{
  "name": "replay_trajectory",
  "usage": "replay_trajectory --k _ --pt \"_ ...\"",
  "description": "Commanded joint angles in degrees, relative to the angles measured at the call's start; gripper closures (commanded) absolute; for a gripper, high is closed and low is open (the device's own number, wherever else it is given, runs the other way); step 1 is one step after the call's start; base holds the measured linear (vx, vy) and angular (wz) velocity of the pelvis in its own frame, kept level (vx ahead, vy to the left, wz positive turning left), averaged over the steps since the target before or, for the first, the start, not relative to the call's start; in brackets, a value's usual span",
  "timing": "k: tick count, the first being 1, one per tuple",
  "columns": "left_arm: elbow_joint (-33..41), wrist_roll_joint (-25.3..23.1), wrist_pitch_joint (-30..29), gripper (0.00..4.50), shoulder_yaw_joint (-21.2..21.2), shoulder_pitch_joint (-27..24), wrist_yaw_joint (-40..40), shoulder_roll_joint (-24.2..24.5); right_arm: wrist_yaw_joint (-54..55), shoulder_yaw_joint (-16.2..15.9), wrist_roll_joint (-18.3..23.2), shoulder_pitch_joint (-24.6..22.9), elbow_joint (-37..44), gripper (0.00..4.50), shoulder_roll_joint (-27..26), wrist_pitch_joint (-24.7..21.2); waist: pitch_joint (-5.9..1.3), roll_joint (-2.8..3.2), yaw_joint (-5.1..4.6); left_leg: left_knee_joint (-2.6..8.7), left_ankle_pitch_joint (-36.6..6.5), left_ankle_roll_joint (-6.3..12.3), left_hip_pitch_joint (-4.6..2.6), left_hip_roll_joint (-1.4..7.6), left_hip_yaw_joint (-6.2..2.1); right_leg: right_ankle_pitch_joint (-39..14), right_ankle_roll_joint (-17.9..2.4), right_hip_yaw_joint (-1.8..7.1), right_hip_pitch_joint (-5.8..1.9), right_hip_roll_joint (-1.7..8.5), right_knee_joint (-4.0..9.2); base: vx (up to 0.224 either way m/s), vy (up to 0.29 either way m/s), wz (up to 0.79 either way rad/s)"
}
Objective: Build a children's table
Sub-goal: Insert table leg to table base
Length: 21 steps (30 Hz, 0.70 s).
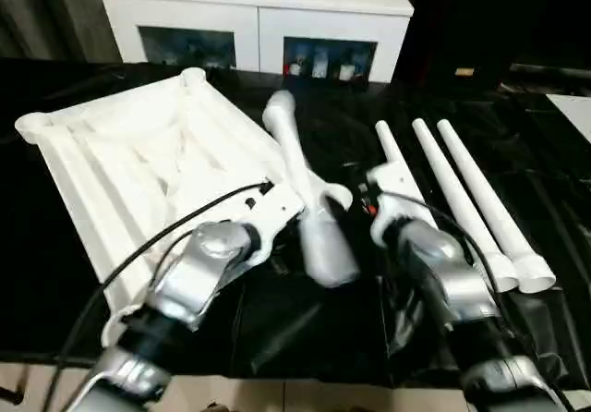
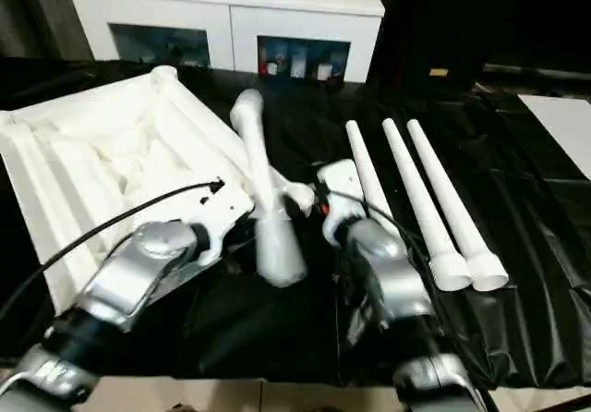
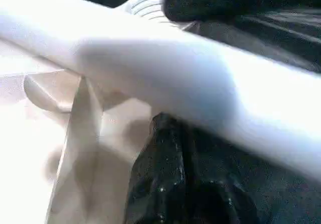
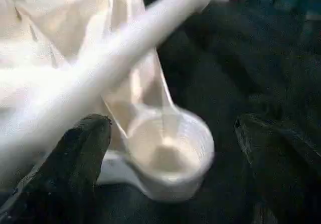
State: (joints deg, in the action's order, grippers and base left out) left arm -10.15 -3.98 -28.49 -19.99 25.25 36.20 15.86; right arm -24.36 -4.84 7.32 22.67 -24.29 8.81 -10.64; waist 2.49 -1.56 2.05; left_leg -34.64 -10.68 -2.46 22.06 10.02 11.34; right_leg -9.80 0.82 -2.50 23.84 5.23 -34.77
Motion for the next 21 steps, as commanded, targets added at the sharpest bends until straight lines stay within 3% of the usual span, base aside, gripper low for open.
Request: replay_trajectory --k 1,7,15,20,21 --pt "-0.21 -0.33 -1.10 4.50 -1.85 -1.17 1.57 0.77 -0.21 0.46 0.64 -0.69 1.96 0.13 0.56 -0.88 -3.42 0.23 0.18 4.72 -13.21 0.90 -0.92 2.84 -1.35 -9.83 -12.57 2.04 -2.57 2.52 3.91 0.000 0.000 0.00" --pt "0.61 -1.02 -0.43 4.50 -3.01 -1.85 3.21 2.24 0.16 1.03 0.29 -1.60 3.32 0.13 0.91 -1.59 -3.11 0.60 0.03 5.09 -17.91 -0.65 -1.31 2.86 -1.50 -15.62 -11.03 2.09 -2.17 2.50 4.57 0.000 0.000 0.00" --pt "2.15 -3.58 6.19 4.50 -6.71 -2.47 8.26 7.30 0.44 1.36 -1.47 -0.19 4.46 0.13 3.69 -1.89 -3.21 0.76 0.07 5.16 -17.38 -1.19 -1.23 2.85 -1.59 -13.55 -10.94 2.08 -2.30 2.40 4.30 0.000 0.000 0.00" --pt "4.60 -3.74 10.78 4.50 -7.93 -4.05 12.31 11.46 0.15 3.09 0.45 0.64 6.76 0.05 4.77 -5.62 -3.10 0.96 0.05 5.29 -18.34 -1.47 -1.42 2.90 -1.56 -14.01 -11.12 2.17 -2.15 2.34 4.27 0.000 0.000 0.00" --pt "4.91 -3.90 11.31 4.50 -8.03 -4.18 13.01 12.47 -0.06 3.42 0.80 1.06 7.45 0.05 5.25 -6.45 -3.08 0.69 0.10 5.25 -18.49 -1.64 -1.58 2.94 -1.45 -14.08 -11.07 2.17 -2.01 2.26 4.31 0.000 0.000 0.00"
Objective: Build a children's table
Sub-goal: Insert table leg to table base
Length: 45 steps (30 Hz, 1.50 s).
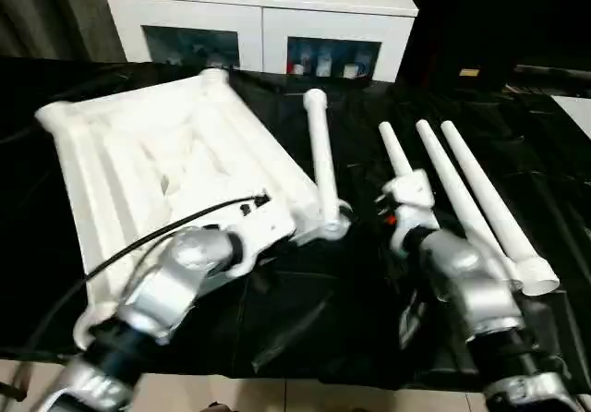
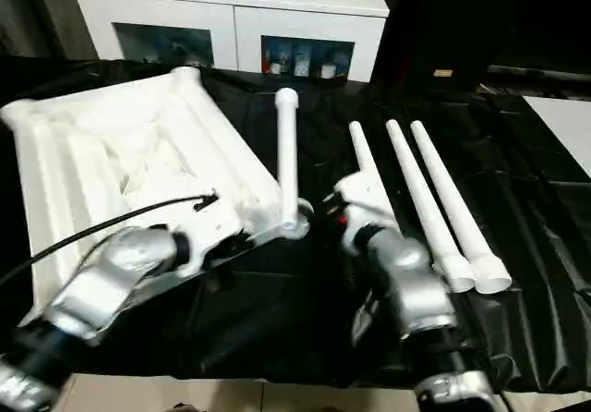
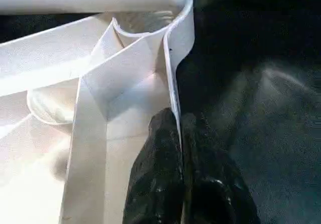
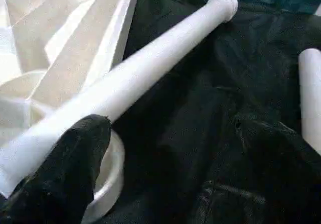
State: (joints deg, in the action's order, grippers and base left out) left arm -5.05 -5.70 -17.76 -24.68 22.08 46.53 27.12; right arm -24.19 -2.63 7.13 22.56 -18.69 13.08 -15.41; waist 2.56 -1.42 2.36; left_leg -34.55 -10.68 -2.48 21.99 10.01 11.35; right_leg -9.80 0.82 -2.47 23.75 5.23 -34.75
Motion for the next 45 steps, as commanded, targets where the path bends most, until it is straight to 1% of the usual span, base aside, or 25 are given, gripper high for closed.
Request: replay_trajectory --k 1,3,4,6,7,8,10,12,16,18,19,20,23,24,25,26,28,29,30,32,33,35,41,43,45 --pt "-0.14 -2.21 0.72 4.50 -3.33 -1.03 2.81 1.45 -0.35 1.23 1.02 1.29 2.03 0.05 1.17 -2.01 -3.16 0.69 -0.07 5.15 -18.52 -1.72 -1.62 2.95 -1.48 -14.18 -11.11 2.14 -1.88 2.29 4.21 0.000 0.000 0.00" --pt "-0.04 -2.44 1.50 4.50 -3.02 -1.16 3.08 2.67 -1.03 0.83 0.54 2.06 2.87 0.05 2.63 -3.80 -3.10 0.75 -0.09 5.24 -18.70 -2.18 -1.55 2.91 -1.48 -14.74 -10.84 2.15 -1.93 2.27 4.14 0.000 0.000 0.00" --pt "0.25 -2.23 2.09 4.50 -2.49 -1.47 3.55 3.50 -0.73 0.89 -0.11 3.10 3.02 0.05 3.85 -5.83 -3.09 0.48 -0.17 5.18 -18.59 -2.22 -1.53 2.88 -1.42 -14.77 -10.78 2.19 -1.91 2.27 4.19 0.000 0.000 0.00" --pt "0.65 -2.19 3.49 4.50 -2.28 -1.78 4.35 4.48 -0.64 1.76 0.53 4.51 2.73 0.05 4.24 -8.68 -3.10 0.62 -0.15 5.21 -18.02 -2.30 -1.42 2.84 -1.51 -14.87 -10.70 2.18 -2.07 2.35 4.06 0.000 0.000 0.00" --pt "0.99 -1.99 3.96 4.50 -2.11 -2.01 4.71 4.94 -0.65 2.03 0.63 5.22 2.46 0.05 4.30 -9.44 -3.14 0.42 -0.28 5.09 -17.68 -2.16 -1.35 2.75 -1.46 -14.94 -10.70 2.22 -2.09 2.39 4.03 0.000 0.000 0.00" --pt "1.20 -1.96 4.36 4.50 -1.84 -2.14 4.80 5.39 -0.64 2.56 1.23 6.29 1.83 0.05 4.07 -10.46 -3.19 0.19 -0.40 5.08 -17.04 -1.99 -1.19 2.77 -1.41 -14.78 -10.65 2.23 -2.15 2.43 4.02 0.000 0.000 0.00" --pt "1.28 -1.94 4.73 4.50 -1.47 -2.36 5.12 6.09 -0.66 3.08 2.31 7.66 0.79 0.05 3.51 -12.30 -3.25 0.44 -0.37 4.98 -16.64 -1.92 -1.37 2.78 -1.40 -14.63 -10.91 2.25 -2.04 2.47 3.96 0.000 0.000 0.00" --pt "0.77 -1.99 5.58 4.50 -1.21 -2.29 5.23 6.61 -1.90 2.93 3.47 9.00 -0.80 0.05 3.09 -13.53 -3.26 0.16 -0.52 4.96 -16.48 -1.86 -1.33 2.79 -1.36 -14.19 -11.15 2.19 -1.97 2.37 3.85 0.000 0.000 0.00" --pt "1.42 -1.49 6.68 4.50 -0.75 -2.50 5.90 7.37 -4.87 3.13 5.95 11.88 -4.56 0.05 1.49 -15.35 -3.28 0.23 -0.41 4.88 -16.58 -1.92 -1.46 2.81 -1.31 -14.38 -11.62 2.21 -1.88 2.46 3.80 0.000 0.000 0.00" --pt "1.98 -1.35 7.19 4.50 -0.47 -2.69 6.20 7.66 -5.33 3.58 6.32 14.19 -7.30 0.05 0.49 -16.86 -3.32 -0.22 -0.53 4.82 -15.87 -1.91 -1.34 2.87 -1.23 -14.14 -11.82 2.24 -1.89 2.55 3.75 0.000 0.000 0.00" --pt "1.99 -1.36 7.18 4.50 -0.47 -2.70 6.22 7.68 -5.33 3.61 6.34 14.25 -7.37 0.05 0.47 -16.96 -3.29 -0.12 -0.55 4.82 -15.55 -1.88 -1.30 2.82 -1.29 -14.07 -12.01 2.25 -1.96 2.55 3.63 0.000 0.000 0.00" --pt "2.34 -1.41 6.50 4.22 -0.23 -2.85 6.12 7.82 -5.30 3.06 5.34 15.61 -9.61 0.01 0.21 -17.52 -3.29 -0.11 -0.45 4.83 -15.03 -1.92 -1.45 2.87 -1.18 -13.90 -12.05 2.23 -1.84 2.47 3.64 0.000 0.000 0.00" --pt "2.58 0.52 4.27 4.22 0.87 -2.80 6.31 6.91 -5.16 2.22 4.20 16.95 -12.65 0.01 -0.16 -16.24 -3.27 -0.07 -0.36 4.78 -13.93 -2.18 -1.36 2.84 -1.11 -12.79 -12.35 2.25 -1.95 2.52 3.43 0.000 0.000 0.00" --pt "2.94 0.96 3.36 3.97 1.09 -2.67 6.48 6.75 -5.21 2.27 4.30 17.88 -14.71 0.00 -0.45 -15.82 -3.36 -0.35 -0.36 4.70 -13.52 -2.19 -1.41 2.81 -1.02 -12.20 -12.31 2.24 -1.94 2.49 3.36 0.000 0.000 0.00" --pt "3.16 0.89 3.29 3.82 1.18 -2.63 6.32 6.77 -4.98 2.66 4.67 19.00 -16.92 0.00 -0.93 -16.34 -3.47 -0.30 -0.38 4.68 -13.05 -2.18 -1.34 2.77 -1.10 -11.68 -12.55 2.21 -2.08 2.53 3.15 0.000 0.000 0.00" --pt "3.21 0.67 3.49 3.81 1.21 -2.58 6.12 6.76 -4.95 2.92 4.92 19.97 -18.90 0.00 -1.20 -16.58 -3.49 -0.51 -0.50 4.63 -12.58 -1.99 -1.29 2.76 -1.03 -11.06 -12.98 2.19 -2.07 2.51 3.19 0.000 0.000 0.00" --pt "2.97 0.17 3.88 3.78 1.14 -2.50 5.81 6.86 -4.84 2.55 4.43 20.88 -20.83 0.00 -1.40 -16.17 -3.47 -0.41 -0.49 4.54 -12.90 -1.81 -1.31 2.77 -1.00 -11.68 -13.27 2.22 -2.05 2.61 3.23 0.000 0.000 0.00" --pt "2.70 -0.32 4.49 3.49 0.91 -2.55 6.09 7.00 -5.35 1.28 3.38 22.19 -24.11 0.00 -1.63 -16.31 -3.47 -0.41 -0.41 4.54 -12.09 -1.67 -1.26 2.81 -1.00 -10.88 -13.24 2.21 -2.16 2.61 3.12 0.000 0.000 0.00" --pt "2.70 -0.39 4.56 3.39 0.91 -2.56 6.06 6.99 -5.57 1.12 3.26 22.34 -24.56 0.00 -1.66 -16.30 -3.47 -0.58 -0.50 4.51 -11.91 -1.63 -1.24 2.79 -0.96 -10.68 -13.27 2.18 -2.16 2.56 3.08 0.000 0.000 0.00" --pt "2.83 -0.72 4.73 3.39 0.85 -2.62 5.98 6.99 -6.71 0.39 2.69 23.04 -27.17 0.00 -1.95 -16.04 -3.43 -0.49 -0.48 4.50 -12.04 -1.57 -1.31 2.85 -0.97 -10.58 -13.49 2.16 -2.11 2.58 3.06 0.000 0.000 0.00" --pt "3.01 -0.76 4.63 3.31 0.85 -2.60 5.77 6.72 -8.25 0.34 2.79 23.33 -28.89 0.00 -2.20 -15.68 -3.39 -0.76 -0.53 4.53 -12.17 -1.49 -1.23 2.87 -0.95 -10.69 -13.47 2.15 -2.16 2.58 3.11 0.000 0.000 0.00" --pt "3.55 -0.65 3.96 2.97 0.61 -2.48 5.81 6.33 -9.95 0.17 2.46 23.85 -31.63 0.00 -2.28 -14.37 -3.40 -0.74 -0.46 4.51 -12.65 -1.51 -1.28 2.94 -1.01 -11.04 -13.77 2.17 -2.17 2.73 3.06 0.000 0.000 0.00" --pt "4.68 -0.99 3.35 2.49 0.42 -3.02 6.07 6.49 -7.37 -0.59 -0.38 25.13 -33.80 0.00 0.11 -11.62 -3.50 -1.45 -0.29 4.30 -10.49 -1.31 -1.43 2.94 -0.75 -8.50 -14.42 2.13 -2.22 2.61 2.77 0.000 0.000 0.00" --pt "5.21 -0.83 3.19 2.43 0.70 -3.28 6.13 6.42 -7.51 -0.52 -0.78 25.40 -32.70 0.00 1.44 -12.02 -3.43 -1.57 -0.14 4.28 -9.94 -0.98 -1.40 2.95 -0.71 -8.38 -14.39 2.13 -2.28 2.58 2.73 0.000 0.000 0.00" --pt "5.56 -0.74 3.24 2.09 0.88 -3.37 6.15 6.42 -7.70 -0.13 -0.64 25.55 -31.12 0.00 2.40 -12.74 -3.34 -1.54 -0.05 4.29 -9.97 -0.84 -1.36 2.94 -0.73 -8.89 -14.23 2.13 -2.29 2.58 2.79 0.000 0.000 0.00"
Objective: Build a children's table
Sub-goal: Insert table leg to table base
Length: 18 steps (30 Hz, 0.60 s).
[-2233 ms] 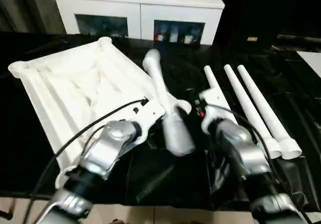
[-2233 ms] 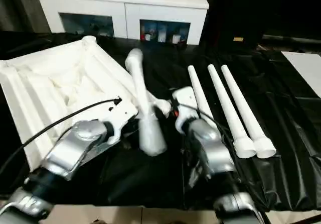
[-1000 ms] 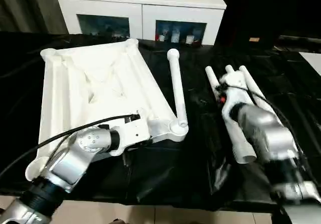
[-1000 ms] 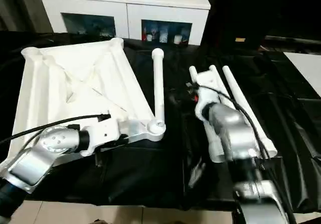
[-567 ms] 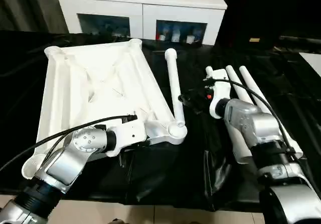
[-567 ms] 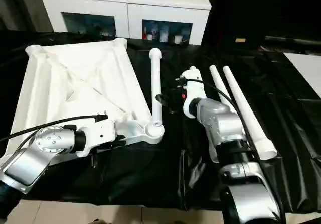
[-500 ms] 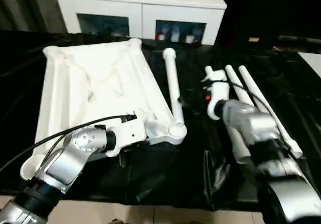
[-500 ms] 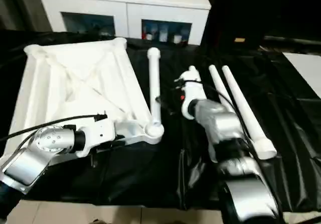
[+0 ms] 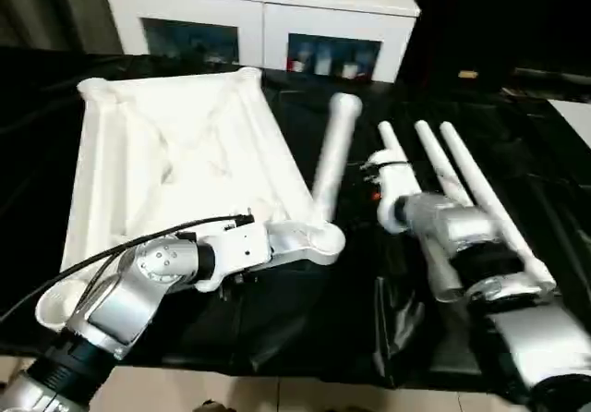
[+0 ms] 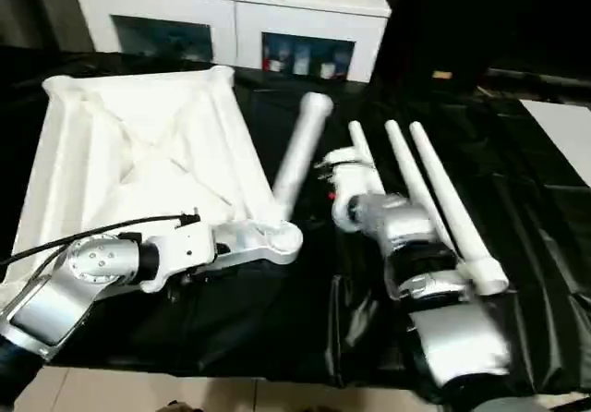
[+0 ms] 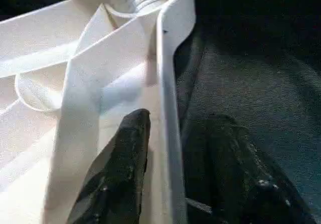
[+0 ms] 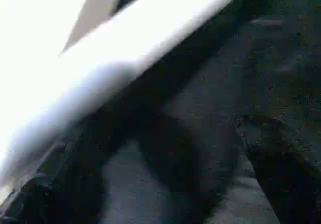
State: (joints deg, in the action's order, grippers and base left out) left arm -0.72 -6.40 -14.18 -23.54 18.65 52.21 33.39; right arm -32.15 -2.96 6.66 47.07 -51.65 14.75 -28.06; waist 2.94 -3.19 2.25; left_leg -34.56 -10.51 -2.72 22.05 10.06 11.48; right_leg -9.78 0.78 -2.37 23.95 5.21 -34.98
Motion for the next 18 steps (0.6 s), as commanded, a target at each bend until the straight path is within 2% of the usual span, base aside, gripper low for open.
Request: replay_trajectory --k 1,4,5,6,8,10,14,18 --pt "1.29 0.05 -0.12 2.06 0.08 0.18 0.19 0.00 -0.22 1.50 0.94 1.49 4.79 0.00 2.03 -1.45 -3.72 0.20 0.03 4.29 -10.46 -0.61 -1.38 2.81 -0.87 -9.29 -13.79 2.07 -2.56 2.51 3.08 0.000 0.000 0.00" --pt "1.15 -0.52 0.43 1.81 -0.23 0.49 0.16 0.16 -0.34 2.99 2.03 2.15 7.55 0.00 3.05 -2.01 -3.72 0.11 -0.06 4.29 -11.08 -0.59 -1.41 2.83 -0.95 -10.28 -13.18 2.07 -2.48 2.53 3.11 0.000 0.000 0.00" --pt "0.92 -0.62 0.53 1.67 -0.45 0.73 0.29 0.04 -0.41 4.20 3.02 2.98 8.97 0.00 3.27 -2.56 -3.69 0.40 -0.19 4.30 -11.56 -0.79 -1.32 2.80 -1.02 -10.80 -13.12 2.10 -2.51 2.58 3.13 0.000 0.000 0.00" --pt "0.89 -0.62 0.53 1.61 -0.48 0.76 0.30 0.00 -0.46 4.36 3.15 3.11 9.13 0.00 3.27 -2.69 -3.73 0.27 -0.36 4.29 -11.86 -0.86 -1.30 2.81 -1.06 -11.08 -13.10 2.04 -2.51 2.52 3.18 0.000 0.000 0.00" --pt "0.66 -0.69 0.48 1.54 -0.64 1.01 0.59 -0.31 -1.04 5.24 4.27 3.93 9.60 0.00 2.82 -3.85 -3.79 0.38 -0.37 4.18 -11.76 -0.73 -1.48 2.80 -0.98 -10.23 -13.45 2.05 -2.37 2.42 3.16 0.000 0.000 0.00" --pt "0.37 -0.97 0.63 1.25 -0.85 1.43 0.54 -0.64 -1.27 4.43 3.81 4.24 8.39 0.00 2.15 -4.42 -3.78 0.52 -0.40 4.19 -11.53 -0.73 -1.46 2.79 -0.99 -9.72 -13.82 2.03 -2.35 2.37 3.12 0.000 0.000 0.00" --pt "0.52 -1.02 0.92 0.94 -0.99 1.90 0.62 -0.96 0.47 3.03 2.23 3.90 5.93 0.00 0.14 -5.68 -3.91 0.46 -0.38 4.10 -10.16 -0.71 -1.42 2.79 -0.95 -7.72 -14.59 2.01 -2.48 2.42 2.86 0.000 0.000 0.00" --pt "0.91 -1.18 1.42 0.63 -0.59 2.44 0.21 -1.10 3.54 3.85 2.21 3.84 -1.67 0.00 -3.96 -4.30 -3.93 0.49 -0.45 4.04 -9.88 -1.02 -1.42 2.75 -0.88 -7.52 -15.21 2.08 -2.42 2.56 2.84 0.000 0.000 0.00"
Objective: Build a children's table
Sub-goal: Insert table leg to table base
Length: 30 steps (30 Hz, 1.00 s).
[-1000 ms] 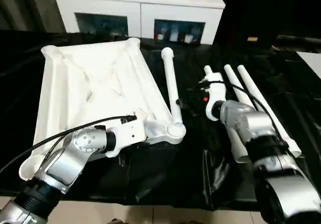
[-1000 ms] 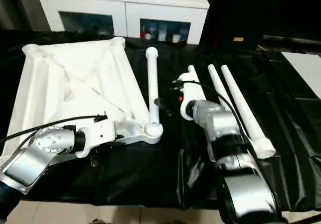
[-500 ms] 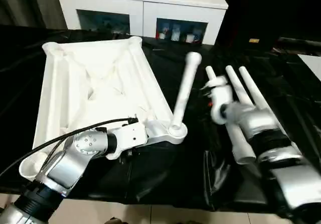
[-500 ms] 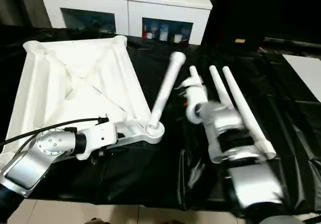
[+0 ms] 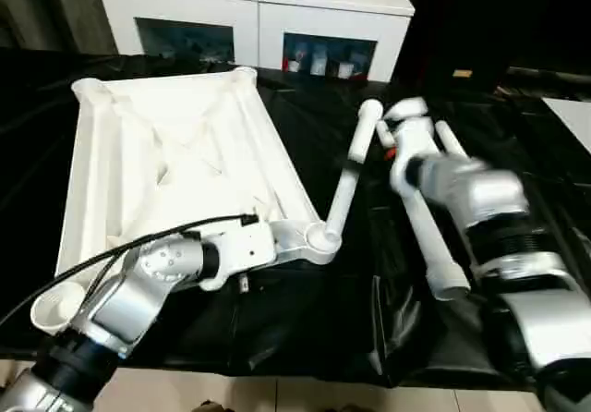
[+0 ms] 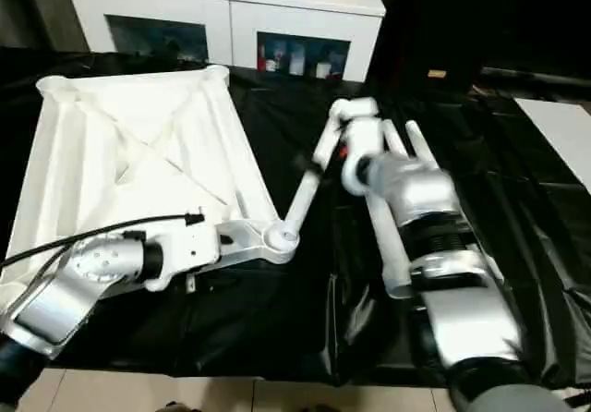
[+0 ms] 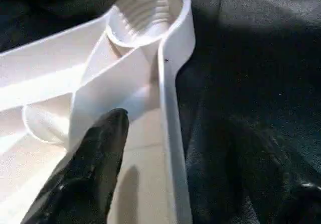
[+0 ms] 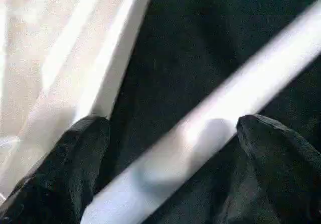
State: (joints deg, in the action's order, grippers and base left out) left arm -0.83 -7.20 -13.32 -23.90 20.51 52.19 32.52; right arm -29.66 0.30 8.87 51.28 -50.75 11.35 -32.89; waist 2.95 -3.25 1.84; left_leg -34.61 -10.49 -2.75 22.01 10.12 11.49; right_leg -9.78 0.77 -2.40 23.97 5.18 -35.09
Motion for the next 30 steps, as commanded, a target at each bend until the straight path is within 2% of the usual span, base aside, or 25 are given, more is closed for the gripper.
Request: replay_trajectory --k 1,2,3,4,5,6,8,9,11,13,14,16,17,19,20,22,24,25,27,29,30 --pt "1.24 -0.32 0.41 0.56 -0.16 0.64 0.30 -0.22 1.12 1.27 0.56 -0.34 -4.64 0.00 -1.55 0.82 -3.98 0.66 -0.03 4.13 -10.26 -1.11 -1.38 2.76 -0.96 -7.84 -15.20 2.10 -2.57 2.68 2.94 0.000 0.000 0.00" --pt "1.35 -0.26 0.31 0.44 -0.09 0.67 0.38 -0.23 1.20 1.75 0.93 -0.29 -5.96 0.00 -2.16 0.98 -4.00 0.47 0.00 4.17 -10.30 -1.09 -1.42 2.85 -0.96 -7.52 -15.15 2.07 -2.56 2.71 2.86 0.000 0.000 0.00" --pt "1.43 -0.26 0.23 0.24 -0.06 0.66 0.39 -0.21 1.46 1.82 0.84 -0.35 -6.86 0.00 -2.53 1.59 -3.91 0.64 0.01 4.26 -10.58 -1.20 -1.41 2.85 -1.01 -7.75 -15.18 2.03 -2.56 2.66 2.88 0.000 0.000 0.00" --pt "1.56 -0.27 0.07 0.18 0.02 0.63 0.47 -0.21 1.89 2.02 0.83 -0.42 -8.27 0.00 -3.11 2.29 -3.97 0.66 -0.01 4.21 -10.47 -1.30 -1.43 2.87 -0.99 -7.59 -15.17 2.02 -2.55 2.69 2.84 0.000 0.000 0.00" --pt "1.65 -0.50 0.06 0.13 0.03 0.61 0.43 -0.07 1.80 2.01 0.83 -0.56 -9.01 0.00 -3.44 2.65 -4.02 0.35 0.05 4.19 -10.07 -1.13 -1.40 2.88 -0.96 -7.20 -15.20 2.03 -2.64 2.77 2.75 0.000 0.000 0.00" --pt "1.70 -0.53 0.03 0.06 0.04 0.59 0.43 -0.03 1.83 2.07 0.85 -0.57 -9.22 0.00 -3.50 2.68 -3.98 0.42 0.10 4.21 -9.99 -1.09 -1.42 2.90 -0.97 -7.18 -15.10 2.01 -2.62 2.74 2.73 0.000 0.000 0.00" --pt "1.95 -0.67 -0.13 0.06 0.08 0.48 0.41 0.19 1.97 2.32 0.86 -0.59 -10.30 0.00 -3.72 2.80 -3.89 0.51 0.08 4.27 -10.46 -1.15 -1.49 2.90 -0.96 -7.93 -14.89 2.02 -2.59 2.74 2.84 0.000 0.000 0.00" --pt "2.55 -0.57 -0.32 0.06 0.27 0.15 0.42 0.50 2.24 1.95 0.02 -0.54 -11.47 0.00 -3.39 3.32 -3.87 -0.03 0.13 4.30 -10.61 -1.09 -1.47 2.95 -0.94 -8.62 -14.75 1.97 -2.51 2.78 2.85 0.000 0.000 0.00" --pt "3.43 -0.40 -0.58 0.06 0.64 -0.18 0.50 0.92 2.78 1.83 -0.86 -0.44 -12.74 0.00 -2.42 3.83 -3.77 0.19 0.12 4.35 -11.97 -1.71 -1.56 2.92 -0.99 -10.79 -14.29 2.00 -2.34 2.81 3.08 0.000 0.000 0.00" --pt "3.88 -0.33 -0.65 0.06 0.89 -0.27 0.48 1.10 3.04 2.12 -1.01 -0.36 -13.39 0.00 -1.75 4.10 -3.79 0.11 0.10 4.38 -12.42 -2.06 -1.55 2.93 -1.02 -11.34 -14.11 1.98 -2.35 2.80 3.15 0.000 0.000 0.00" --pt "4.03 -0.31 -0.63 0.00 1.03 -0.31 0.43 1.17 3.14 2.37 -0.99 -0.30 -13.73 0.30 -1.47 4.22 -3.80 0.18 0.13 4.38 -12.77 -2.27 -1.52 2.92 -1.04 -11.40 -13.90 1.98 -2.34 2.81 3.10 0.000 0.000 0.00" --pt "4.31 -0.86 0.14 0.00 1.07 -0.10 0.34 1.61 3.07 2.92 -0.86 -0.30 -14.53 0.38 -0.59 4.41 -3.84 0.16 0.11 4.34 -13.41 -2.43 -1.61 2.91 -1.06 -11.70 -13.65 1.98 -2.29 2.74 3.17 0.000 0.000 0.00" --pt "4.58 -0.72 0.02 0.00 1.27 0.12 0.48 1.67 2.67 3.05 -0.92 -0.41 -14.80 0.43 -0.09 4.60 -3.84 0.45 0.24 4.32 -13.40 -2.44 -1.70 2.90 -1.05 -11.30 -13.68 1.99 -2.17 2.69 3.12 0.000 0.000 0.00" --pt "4.96 -0.39 0.03 0.00 1.64 0.54 0.68 1.72 2.33 3.91 -0.33 -0.52 -15.10 0.72 0.53 4.42 -3.89 0.28 0.28 4.29 -13.16 -2.37 -1.63 2.87 -1.00 -10.52 -13.83 1.97 -2.26 2.62 3.08 0.000 0.000 0.00" --pt "5.04 -0.15 -0.05 0.00 1.88 0.83 0.64 1.63 2.19 4.38 0.03 -0.49 -15.27 0.81 0.76 4.32 -3.92 0.65 0.37 4.31 -12.74 -2.42 -1.55 2.85 -1.08 -9.75 -14.02 1.96 -2.38 2.65 2.93 0.000 0.000 0.00" --pt "5.07 0.13 -0.03 0.00 2.21 1.33 0.47 1.43 2.13 5.22 0.58 -0.31 -15.85 0.91 1.08 4.38 -3.98 0.48 0.30 4.25 -12.64 -2.40 -1.49 2.80 -1.04 -8.89 -14.33 1.89 -2.45 2.55 2.88 0.000 0.000 0.00" --pt "5.10 0.30 -0.14 0.00 2.34 1.70 0.54 1.33 2.18 5.58 0.72 -0.28 -16.25 1.25 1.37 4.64 -4.00 0.63 0.24 4.23 -12.70 -2.37 -1.51 2.79 -1.04 -8.36 -14.58 1.89 -2.44 2.51 2.88 0.000 0.000 0.00" --pt "5.00 0.38 -0.03 0.00 2.50 2.17 0.49 1.24 2.25 5.98 0.94 -0.25 -16.76 1.25 1.57 4.85 -4.02 0.87 0.33 4.22 -13.04 -2.40 -1.54 2.78 -1.08 -8.48 -14.83 1.88 -2.46 2.57 2.86 0.000 0.000 0.00" --pt "4.95 0.68 -0.24 0.00 2.85 2.58 0.10 0.87 2.21 6.64 1.44 -0.35 -17.29 1.30 1.60 4.68 -4.03 0.70 0.29 4.19 -12.97 -2.33 -1.52 2.79 -1.04 -8.02 -15.09 1.89 -2.50 2.55 2.87 0.000 0.000 0.00" --pt "5.04 0.75 -0.50 0.00 2.84 2.91 0.15 0.52 2.56 7.10 1.30 -0.79 -17.94 1.66 1.72 4.99 -4.03 0.68 0.29 4.19 -13.05 -2.29 -1.46 2.80 -1.06 -7.96 -15.34 1.85 -2.57 2.60 2.84 0.000 0.000 0.00" --pt "5.15 0.72 -0.56 0.00 2.79 2.88 0.14 0.47 2.67 7.20 1.31 -0.96 -18.10 1.70 1.73 5.02 -4.04 0.66 0.28 4.18 -13.04 -2.30 -1.42 2.81 -1.08 -8.03 -15.37 1.85 -2.60 2.64 2.83 0.000 0.000 0.00"
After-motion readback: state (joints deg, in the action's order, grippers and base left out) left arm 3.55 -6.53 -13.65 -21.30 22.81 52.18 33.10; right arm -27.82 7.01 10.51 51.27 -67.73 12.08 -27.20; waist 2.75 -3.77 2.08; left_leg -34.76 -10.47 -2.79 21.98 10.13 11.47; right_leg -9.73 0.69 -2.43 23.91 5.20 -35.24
